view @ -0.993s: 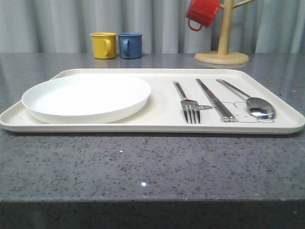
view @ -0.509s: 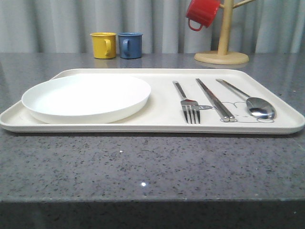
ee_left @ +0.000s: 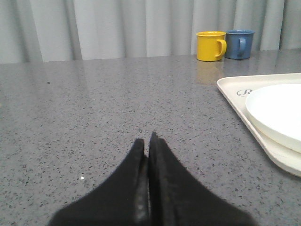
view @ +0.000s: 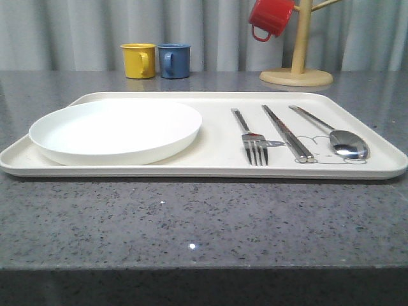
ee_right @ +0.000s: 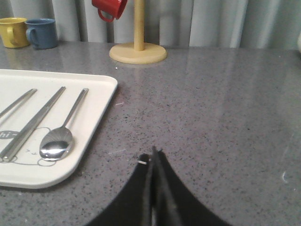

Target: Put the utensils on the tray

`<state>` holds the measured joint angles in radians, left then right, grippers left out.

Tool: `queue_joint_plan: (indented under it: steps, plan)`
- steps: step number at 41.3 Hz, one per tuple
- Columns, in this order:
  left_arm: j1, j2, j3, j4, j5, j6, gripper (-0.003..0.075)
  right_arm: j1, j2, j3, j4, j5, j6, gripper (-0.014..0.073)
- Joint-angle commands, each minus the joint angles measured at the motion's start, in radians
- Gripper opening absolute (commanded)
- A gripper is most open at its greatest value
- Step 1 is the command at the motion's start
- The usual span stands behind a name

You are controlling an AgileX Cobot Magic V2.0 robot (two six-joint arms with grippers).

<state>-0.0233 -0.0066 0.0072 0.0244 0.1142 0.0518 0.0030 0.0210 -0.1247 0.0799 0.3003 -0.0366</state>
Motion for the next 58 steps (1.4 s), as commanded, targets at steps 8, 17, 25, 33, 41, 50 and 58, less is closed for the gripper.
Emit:
queue_joint_plan:
  steps: [8,17,25,33,41,50,58]
  plan:
    - [-0.006,-0.024,-0.002,-0.009,-0.088,-0.009,-0.0018,-0.007,-0.048,0.148,-0.002,-0.247,-0.010,-0.0068]
    - [-0.006,-0.022,-0.002,-0.009,-0.088,-0.009,-0.0018,-0.009,-0.048,0.151,-0.002,-0.275,-0.010,-0.0068]
    - [-0.006,-0.022,-0.002,-0.009,-0.088,-0.009,-0.0018,-0.009,-0.048,0.151,-0.002,-0.307,-0.010,-0.0068]
    - [-0.006,-0.022,-0.002,-0.009,-0.088,-0.009,-0.0018,-0.009,-0.048,0.151,-0.039,-0.363,0.057,-0.0068]
    - [-0.006,-0.022,-0.002,-0.009,-0.088,-0.009,-0.0018,-0.009,-0.048,0.151,-0.099,-0.380,0.162,-0.0068]
    - [-0.006,-0.022,-0.002,-0.009,-0.088,-0.009,-0.0018,-0.009,-0.048,0.151,-0.088,-0.379,0.156,-0.0068]
    - [-0.006,-0.022,-0.002,-0.009,-0.088,-0.009,-0.0018,-0.009,-0.048,0.151,-0.080,-0.382,0.135,-0.0068]
